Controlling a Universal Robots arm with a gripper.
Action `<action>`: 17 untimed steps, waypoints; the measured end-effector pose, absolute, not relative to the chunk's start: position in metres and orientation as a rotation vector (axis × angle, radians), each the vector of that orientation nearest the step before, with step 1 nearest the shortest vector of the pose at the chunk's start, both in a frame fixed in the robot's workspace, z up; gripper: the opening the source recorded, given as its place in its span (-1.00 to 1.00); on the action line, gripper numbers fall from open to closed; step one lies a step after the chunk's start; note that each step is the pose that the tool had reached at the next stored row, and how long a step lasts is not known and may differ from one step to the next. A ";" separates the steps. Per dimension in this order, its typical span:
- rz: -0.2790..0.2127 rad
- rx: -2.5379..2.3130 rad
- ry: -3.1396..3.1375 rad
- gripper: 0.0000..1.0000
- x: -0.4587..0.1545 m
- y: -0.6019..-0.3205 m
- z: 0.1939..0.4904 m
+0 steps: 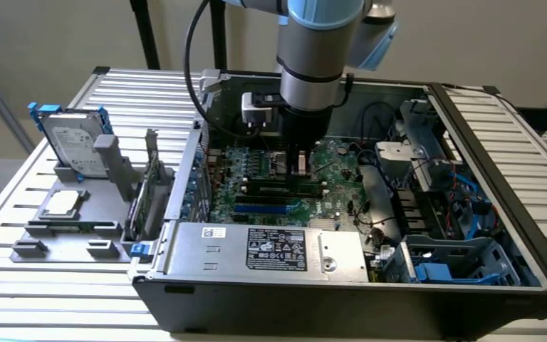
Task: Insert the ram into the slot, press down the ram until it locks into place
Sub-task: 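Insert the ram into the slot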
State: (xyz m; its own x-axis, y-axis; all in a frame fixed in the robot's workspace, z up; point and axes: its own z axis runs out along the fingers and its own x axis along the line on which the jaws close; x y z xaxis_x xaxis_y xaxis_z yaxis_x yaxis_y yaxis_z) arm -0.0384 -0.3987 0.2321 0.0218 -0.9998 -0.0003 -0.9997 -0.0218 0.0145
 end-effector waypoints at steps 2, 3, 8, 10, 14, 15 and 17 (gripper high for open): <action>-0.016 2.238 -2.190 -0.44 -0.039 -0.399 0.237; -0.016 2.239 -2.190 -0.44 -0.040 -0.399 0.239; -0.014 2.240 -2.191 -0.44 -0.042 -0.399 0.242; -0.014 2.240 -2.191 -0.44 -0.042 -0.399 0.242; -0.014 2.240 -2.191 -0.44 -0.042 -0.399 0.242; -0.014 2.240 -2.191 -0.62 -0.042 -0.399 0.242; -0.014 2.240 -2.191 -0.74 -0.042 -0.399 0.242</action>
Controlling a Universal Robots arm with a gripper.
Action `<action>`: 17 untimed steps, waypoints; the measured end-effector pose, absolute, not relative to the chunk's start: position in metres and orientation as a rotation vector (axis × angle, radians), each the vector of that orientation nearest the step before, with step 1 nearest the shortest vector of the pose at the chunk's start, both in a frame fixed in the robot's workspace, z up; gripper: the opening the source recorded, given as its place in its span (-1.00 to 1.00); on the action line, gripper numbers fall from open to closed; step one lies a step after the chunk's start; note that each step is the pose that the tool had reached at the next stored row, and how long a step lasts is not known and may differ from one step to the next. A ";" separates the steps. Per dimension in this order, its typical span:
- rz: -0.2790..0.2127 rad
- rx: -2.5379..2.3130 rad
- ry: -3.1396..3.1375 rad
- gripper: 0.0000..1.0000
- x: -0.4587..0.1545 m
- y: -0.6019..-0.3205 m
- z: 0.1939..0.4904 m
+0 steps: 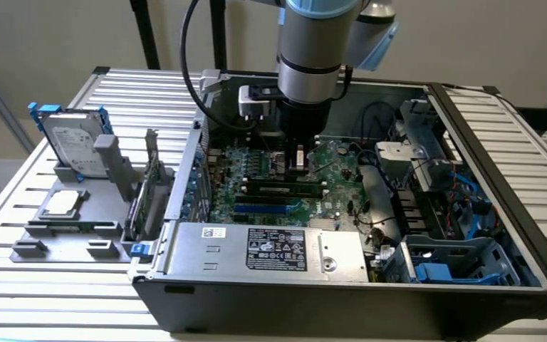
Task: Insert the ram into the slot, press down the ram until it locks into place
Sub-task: 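Insert the ram into the slot, then press down the ram until it locks into place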
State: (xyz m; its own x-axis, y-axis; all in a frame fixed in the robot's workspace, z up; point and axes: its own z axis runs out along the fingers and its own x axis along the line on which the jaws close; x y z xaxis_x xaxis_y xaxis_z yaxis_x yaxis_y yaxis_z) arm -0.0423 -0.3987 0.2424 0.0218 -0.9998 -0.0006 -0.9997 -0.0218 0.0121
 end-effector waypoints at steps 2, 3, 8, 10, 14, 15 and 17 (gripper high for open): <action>-0.014 2.240 -2.191 -0.79 -0.042 -0.399 0.242; -0.014 2.240 -2.191 -0.79 -0.042 -0.399 0.242; -0.014 2.240 -2.191 -0.79 -0.042 -0.399 0.242; -0.014 2.240 -2.191 -0.79 -0.042 -0.399 0.242; -0.014 2.240 -2.191 -0.79 -0.042 -0.399 0.242; -0.014 2.240 -2.191 -0.79 -0.042 -0.399 0.242; -0.014 2.239 -2.192 -0.79 -0.042 -0.398 0.242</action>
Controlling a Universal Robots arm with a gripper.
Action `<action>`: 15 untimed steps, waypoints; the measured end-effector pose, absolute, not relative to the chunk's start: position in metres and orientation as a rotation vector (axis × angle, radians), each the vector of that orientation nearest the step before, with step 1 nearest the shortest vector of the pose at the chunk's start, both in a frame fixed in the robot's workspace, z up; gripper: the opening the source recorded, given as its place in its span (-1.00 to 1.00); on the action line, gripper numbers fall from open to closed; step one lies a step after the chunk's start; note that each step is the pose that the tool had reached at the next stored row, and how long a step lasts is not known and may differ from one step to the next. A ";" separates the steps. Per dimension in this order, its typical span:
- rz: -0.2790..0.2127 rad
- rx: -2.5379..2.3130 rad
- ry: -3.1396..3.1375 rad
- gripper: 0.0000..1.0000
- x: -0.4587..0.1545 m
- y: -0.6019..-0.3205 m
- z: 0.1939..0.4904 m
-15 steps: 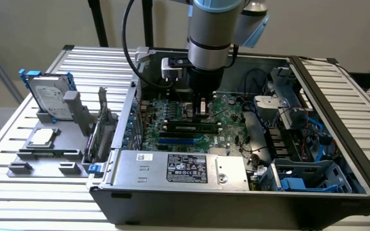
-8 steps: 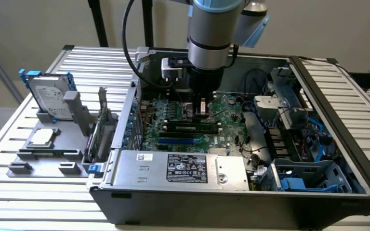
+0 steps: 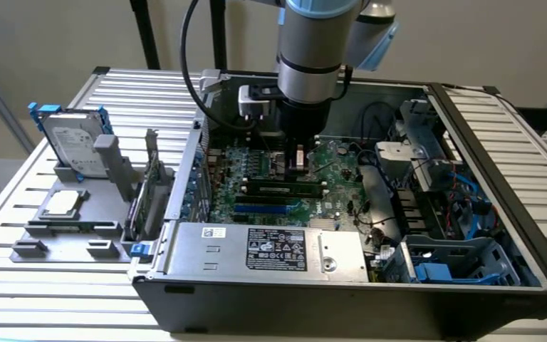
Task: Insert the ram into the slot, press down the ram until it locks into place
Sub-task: 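Press down the ram until it locks into place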
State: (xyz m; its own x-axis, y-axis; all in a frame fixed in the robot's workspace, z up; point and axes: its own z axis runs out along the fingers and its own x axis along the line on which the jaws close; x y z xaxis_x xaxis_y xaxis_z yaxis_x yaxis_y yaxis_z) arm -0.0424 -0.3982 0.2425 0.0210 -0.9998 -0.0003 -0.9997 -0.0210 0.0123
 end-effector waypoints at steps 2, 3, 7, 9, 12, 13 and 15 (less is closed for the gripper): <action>-0.014 2.238 -2.193 -0.79 -0.043 -0.396 0.242; -0.014 2.237 -2.193 -0.79 -0.043 -0.395 0.242; -0.014 2.236 -2.195 -0.79 -0.043 -0.394 0.240; -0.014 2.236 -2.195 -0.79 -0.044 -0.394 0.238; -0.015 2.235 -2.195 -0.79 -0.044 -0.393 0.235; -0.016 2.234 -2.195 -0.79 -0.045 -0.393 0.234; -0.016 2.234 -2.195 -0.79 -0.045 -0.393 0.232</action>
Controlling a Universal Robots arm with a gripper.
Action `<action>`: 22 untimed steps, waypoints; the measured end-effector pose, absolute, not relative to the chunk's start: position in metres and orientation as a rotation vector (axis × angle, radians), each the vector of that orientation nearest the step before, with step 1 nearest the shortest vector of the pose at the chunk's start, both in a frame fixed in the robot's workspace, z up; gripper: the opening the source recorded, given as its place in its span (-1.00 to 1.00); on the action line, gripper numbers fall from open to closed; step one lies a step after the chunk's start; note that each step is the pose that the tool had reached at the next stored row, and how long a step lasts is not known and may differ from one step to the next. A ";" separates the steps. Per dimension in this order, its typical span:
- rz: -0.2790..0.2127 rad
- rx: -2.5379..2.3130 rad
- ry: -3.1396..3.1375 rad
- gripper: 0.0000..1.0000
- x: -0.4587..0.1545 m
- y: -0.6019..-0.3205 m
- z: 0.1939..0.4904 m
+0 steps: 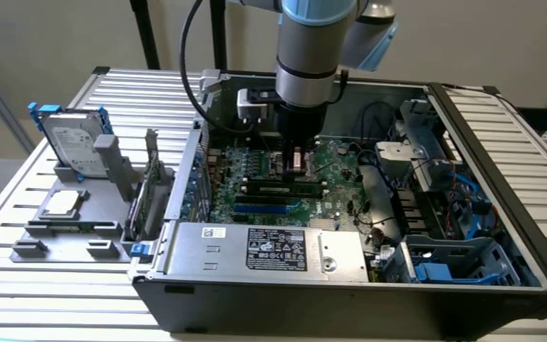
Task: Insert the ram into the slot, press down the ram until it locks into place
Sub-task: 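Press down the ram until it locks into place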
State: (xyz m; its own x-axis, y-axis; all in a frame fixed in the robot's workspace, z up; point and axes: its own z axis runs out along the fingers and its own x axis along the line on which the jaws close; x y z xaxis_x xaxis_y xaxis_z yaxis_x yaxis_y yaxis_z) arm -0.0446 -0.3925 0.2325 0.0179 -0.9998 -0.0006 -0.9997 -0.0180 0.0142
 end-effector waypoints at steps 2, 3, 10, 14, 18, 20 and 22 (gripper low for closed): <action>-0.016 2.234 -2.194 -0.79 -0.045 -0.392 0.231; -0.016 2.233 -2.194 -0.79 -0.045 -0.392 0.230; -0.017 2.233 -2.194 -0.79 -0.045 -0.392 0.227; -0.018 2.234 -2.196 -0.79 -0.045 -0.392 0.232; -0.018 2.234 -2.195 -0.79 -0.045 -0.392 0.241; -0.019 2.234 -2.195 -0.79 -0.045 -0.392 0.242; -0.019 2.235 -2.196 -0.79 -0.045 -0.392 0.243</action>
